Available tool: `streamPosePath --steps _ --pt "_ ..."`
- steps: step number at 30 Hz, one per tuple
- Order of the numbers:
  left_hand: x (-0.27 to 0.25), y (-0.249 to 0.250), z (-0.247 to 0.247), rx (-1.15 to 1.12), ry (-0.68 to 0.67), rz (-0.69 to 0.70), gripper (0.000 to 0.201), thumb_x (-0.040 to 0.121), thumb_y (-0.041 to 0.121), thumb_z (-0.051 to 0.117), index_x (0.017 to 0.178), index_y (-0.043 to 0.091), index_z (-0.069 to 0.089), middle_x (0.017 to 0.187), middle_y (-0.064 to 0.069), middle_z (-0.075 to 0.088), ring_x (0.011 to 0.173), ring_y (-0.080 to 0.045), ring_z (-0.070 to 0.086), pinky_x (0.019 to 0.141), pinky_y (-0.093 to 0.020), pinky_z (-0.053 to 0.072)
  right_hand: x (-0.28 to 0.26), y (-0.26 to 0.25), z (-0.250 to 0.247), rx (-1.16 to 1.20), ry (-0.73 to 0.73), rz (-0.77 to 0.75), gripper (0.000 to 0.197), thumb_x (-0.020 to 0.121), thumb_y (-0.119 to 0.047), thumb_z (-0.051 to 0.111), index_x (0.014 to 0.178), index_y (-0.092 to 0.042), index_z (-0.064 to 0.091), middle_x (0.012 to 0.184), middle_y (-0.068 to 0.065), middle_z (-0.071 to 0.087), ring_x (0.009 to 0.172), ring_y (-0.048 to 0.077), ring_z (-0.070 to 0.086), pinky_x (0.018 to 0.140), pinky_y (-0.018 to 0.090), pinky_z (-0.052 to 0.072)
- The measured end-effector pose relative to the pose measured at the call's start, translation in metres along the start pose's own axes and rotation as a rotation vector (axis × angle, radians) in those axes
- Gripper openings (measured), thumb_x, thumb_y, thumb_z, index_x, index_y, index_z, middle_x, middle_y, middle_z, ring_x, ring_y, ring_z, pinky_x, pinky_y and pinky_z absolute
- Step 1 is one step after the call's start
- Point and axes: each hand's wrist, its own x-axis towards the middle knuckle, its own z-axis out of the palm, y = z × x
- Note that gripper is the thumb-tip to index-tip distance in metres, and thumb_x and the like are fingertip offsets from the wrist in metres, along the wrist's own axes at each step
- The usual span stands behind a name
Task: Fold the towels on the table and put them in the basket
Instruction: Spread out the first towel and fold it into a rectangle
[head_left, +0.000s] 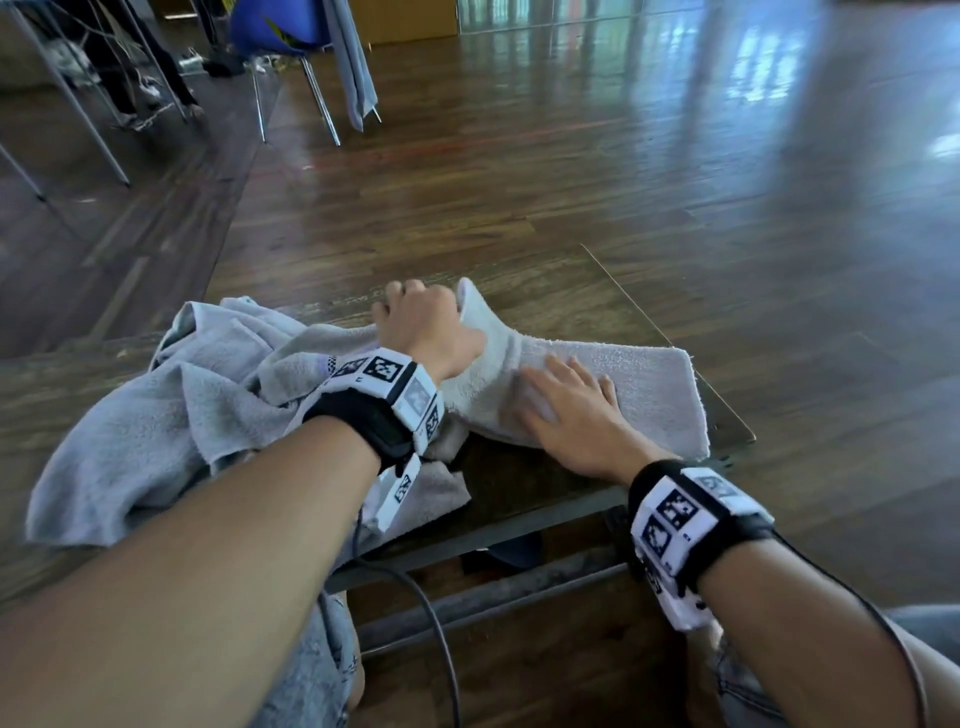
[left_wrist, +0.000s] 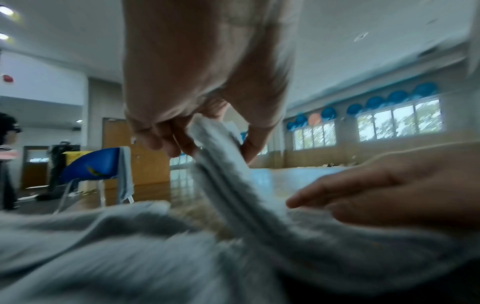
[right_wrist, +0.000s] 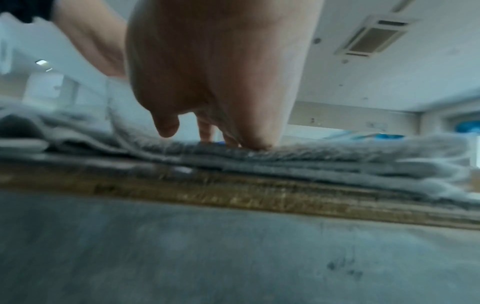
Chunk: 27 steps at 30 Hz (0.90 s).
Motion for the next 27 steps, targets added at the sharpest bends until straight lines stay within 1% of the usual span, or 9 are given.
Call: streamPosePath --steps 2,5,7,9,11,13,15,23,27 --pt "-0.004 0.018 -0.007 -0.114 0.064 0.091 0.016 0.081 0.026 0.061 0.083 0.012 0.054 0.089 -0.009 0.063 0.082 -0.030 0.058 0.066 -0.036 0.043 0.000 0.002 -0.015 0.247 0.140 -0.013 0.038 0.105 -0.042 0.042 0.137 -0.027 0.053 0.135 0.006 0.061 0.124 0.024 0.055 0.105 0.042 0.042" --pt "-0.021 0.052 -0.011 -0.299 0.097 0.279 0.021 0.086 0.024 0.066 0.102 0.012 0.062 0.084 0.000 0.066 0.062 -0.015 0.059 0.051 -0.022 0.042 -0.007 0.008 -0.039 0.713 0.196 0.112 0.050 0.104 -0.056 0.035 0.120 -0.022 0.067 0.105 0.006 0.076 0.090 0.021 0.071 0.076 0.035 0.059" --pt "-0.035 0.074 -0.010 -0.496 -0.037 0.380 0.027 0.088 0.035 0.068 0.109 0.018 0.063 0.091 0.007 0.070 0.068 -0.001 0.064 0.053 -0.012 0.046 -0.013 0.017 -0.053 1.097 0.150 0.217 0.061 0.101 -0.064 0.033 0.110 -0.020 0.075 0.099 0.012 0.078 0.086 0.026 0.075 0.068 0.037 0.061" --pt "-0.046 0.086 -0.006 -0.567 -0.156 0.441 0.030 0.090 0.044 0.062 0.113 0.025 0.062 0.099 0.007 0.069 0.082 -0.004 0.066 0.069 -0.022 0.054 -0.019 0.026 -0.063 1.311 0.120 0.313 0.055 0.102 -0.058 0.041 0.099 -0.021 0.081 0.100 0.012 0.078 0.087 0.024 0.077 0.063 0.035 0.061" --pt "-0.051 0.088 0.003 -0.465 -0.206 0.502 0.031 0.092 0.041 0.059 0.118 0.025 0.059 0.111 0.002 0.066 0.097 -0.014 0.064 0.084 -0.035 0.054 -0.024 0.036 -0.066 1.257 0.158 0.371 0.031 0.100 -0.032 0.061 0.088 -0.012 0.082 0.098 0.018 0.077 0.078 0.025 0.076 0.057 0.035 0.061" --pt "-0.053 0.085 0.014 -0.272 -0.261 0.576 0.041 0.090 0.038 0.061 0.128 0.023 0.054 0.129 -0.002 0.058 0.116 -0.021 0.057 0.098 -0.040 0.048 -0.029 0.048 -0.064 1.130 0.196 0.395 0.007 0.091 -0.004 0.069 0.089 -0.002 0.077 0.097 0.024 0.076 0.077 0.029 0.075 0.065 0.041 0.064" --pt "-0.052 0.082 0.025 -0.133 -0.337 0.609 0.059 0.088 0.045 0.065 0.140 0.024 0.046 0.146 -0.002 0.047 0.131 -0.022 0.048 0.109 -0.043 0.040 -0.036 0.060 -0.062 1.045 0.245 0.443 0.009 0.087 0.006 0.069 0.093 0.000 0.073 0.090 0.019 0.078 0.076 0.028 0.077 0.066 0.039 0.064" --pt "-0.048 0.087 0.052 0.015 -0.448 0.619 0.093 0.078 0.063 0.068 0.154 0.037 0.022 0.165 -0.009 0.015 0.150 -0.026 0.021 0.121 -0.048 0.020 -0.042 0.081 -0.067 0.852 0.398 0.504 0.022 0.085 -0.005 0.074 0.105 -0.010 0.065 0.092 0.003 0.076 0.074 0.014 0.076 0.064 0.033 0.063" --pt "-0.051 0.090 0.059 0.022 -0.435 0.642 0.086 0.080 0.060 0.069 0.152 0.044 0.024 0.164 -0.004 0.017 0.150 -0.024 0.021 0.121 -0.047 0.018 -0.042 0.089 -0.067 0.673 0.470 0.541 0.052 0.084 -0.017 0.078 0.130 -0.015 0.054 0.109 0.001 0.067 0.099 0.018 0.068 0.085 0.037 0.059"
